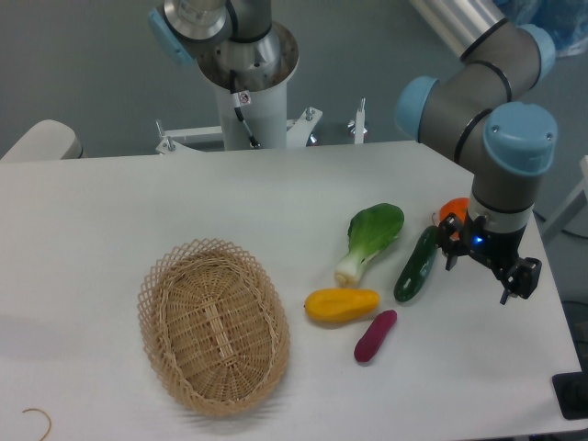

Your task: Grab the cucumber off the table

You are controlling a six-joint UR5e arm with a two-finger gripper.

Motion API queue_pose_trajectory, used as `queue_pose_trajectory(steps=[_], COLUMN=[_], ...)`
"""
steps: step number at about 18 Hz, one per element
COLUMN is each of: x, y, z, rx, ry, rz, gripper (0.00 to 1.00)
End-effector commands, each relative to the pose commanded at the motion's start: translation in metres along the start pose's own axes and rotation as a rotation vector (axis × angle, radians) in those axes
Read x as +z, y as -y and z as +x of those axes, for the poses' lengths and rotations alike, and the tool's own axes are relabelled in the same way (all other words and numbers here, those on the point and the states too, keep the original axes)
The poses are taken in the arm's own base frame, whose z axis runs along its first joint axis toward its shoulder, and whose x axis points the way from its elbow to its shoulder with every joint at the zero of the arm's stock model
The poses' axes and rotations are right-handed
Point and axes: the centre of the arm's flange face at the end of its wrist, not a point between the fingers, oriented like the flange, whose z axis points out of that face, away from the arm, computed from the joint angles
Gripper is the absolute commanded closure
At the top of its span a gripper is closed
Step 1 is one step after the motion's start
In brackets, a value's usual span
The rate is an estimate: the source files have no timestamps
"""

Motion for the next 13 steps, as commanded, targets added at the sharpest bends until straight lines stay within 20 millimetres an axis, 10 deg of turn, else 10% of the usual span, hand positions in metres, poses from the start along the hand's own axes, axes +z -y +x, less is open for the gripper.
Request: queue_pose_trajectory(steps=[13], x=[0.025], y=[0.007], z=[0.010], rx=[-0.149], ry=[-0.010], rz=[-0.003], gripper=[0.00])
